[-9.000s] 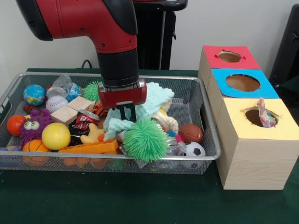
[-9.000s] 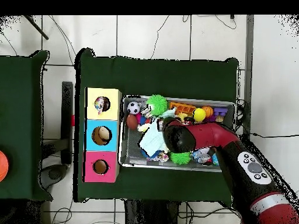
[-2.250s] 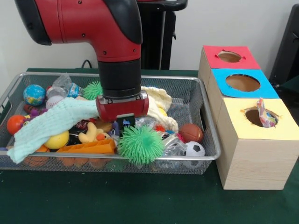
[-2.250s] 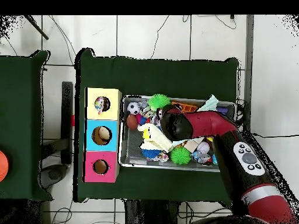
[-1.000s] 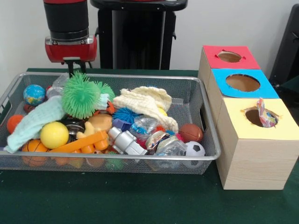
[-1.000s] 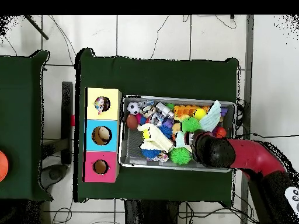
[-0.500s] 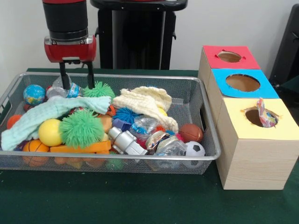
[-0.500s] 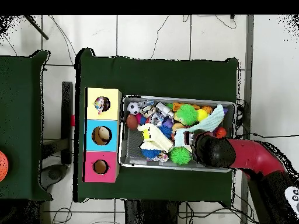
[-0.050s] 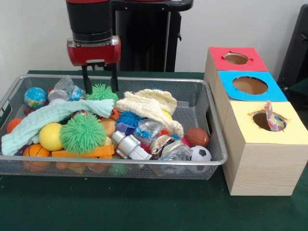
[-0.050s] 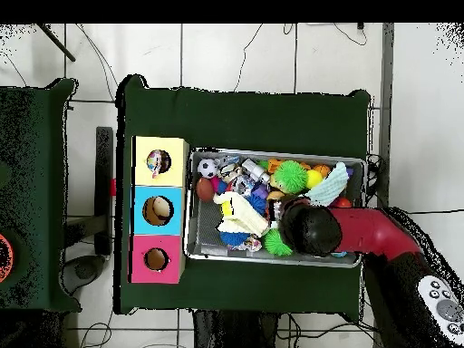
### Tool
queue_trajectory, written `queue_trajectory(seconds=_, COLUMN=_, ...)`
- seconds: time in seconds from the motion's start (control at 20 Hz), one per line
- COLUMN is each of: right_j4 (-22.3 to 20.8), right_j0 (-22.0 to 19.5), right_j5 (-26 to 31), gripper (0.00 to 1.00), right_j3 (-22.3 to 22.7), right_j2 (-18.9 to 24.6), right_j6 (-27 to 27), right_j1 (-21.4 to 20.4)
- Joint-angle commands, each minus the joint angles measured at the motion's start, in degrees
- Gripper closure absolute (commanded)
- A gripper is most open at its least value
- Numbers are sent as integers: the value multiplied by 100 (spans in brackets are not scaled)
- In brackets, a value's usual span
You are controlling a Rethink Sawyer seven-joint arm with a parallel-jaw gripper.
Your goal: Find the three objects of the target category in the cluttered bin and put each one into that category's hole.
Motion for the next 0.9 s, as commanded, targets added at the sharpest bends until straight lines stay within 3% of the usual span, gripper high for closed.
queue_trajectory(seconds=0.05, right_j4=126, right_j0=327, right_j5=101, gripper=0, right_j3=407, right_j2=34, right_j6=470, right_j1=-42)
queue_trajectory(seconds=0.35, right_j4=-186, right_j0=644, right_j5=-334, gripper=0, right_j3=320, right_j2=-316, right_j6=655, right_j1=291)
queue_trajectory(seconds=0.6, right_j4=-626, right_j0=848, right_j5=-1130, gripper=0, right_j3=-36, right_j2=-799, right_j6=813, right_j1=1106)
queue_trajectory(seconds=0.9, right_j4=-696, right_j0=998, right_j5=-1851, gripper=0, right_j3=-438, right_j2=-1202, right_j6=850, right_j1=1813)
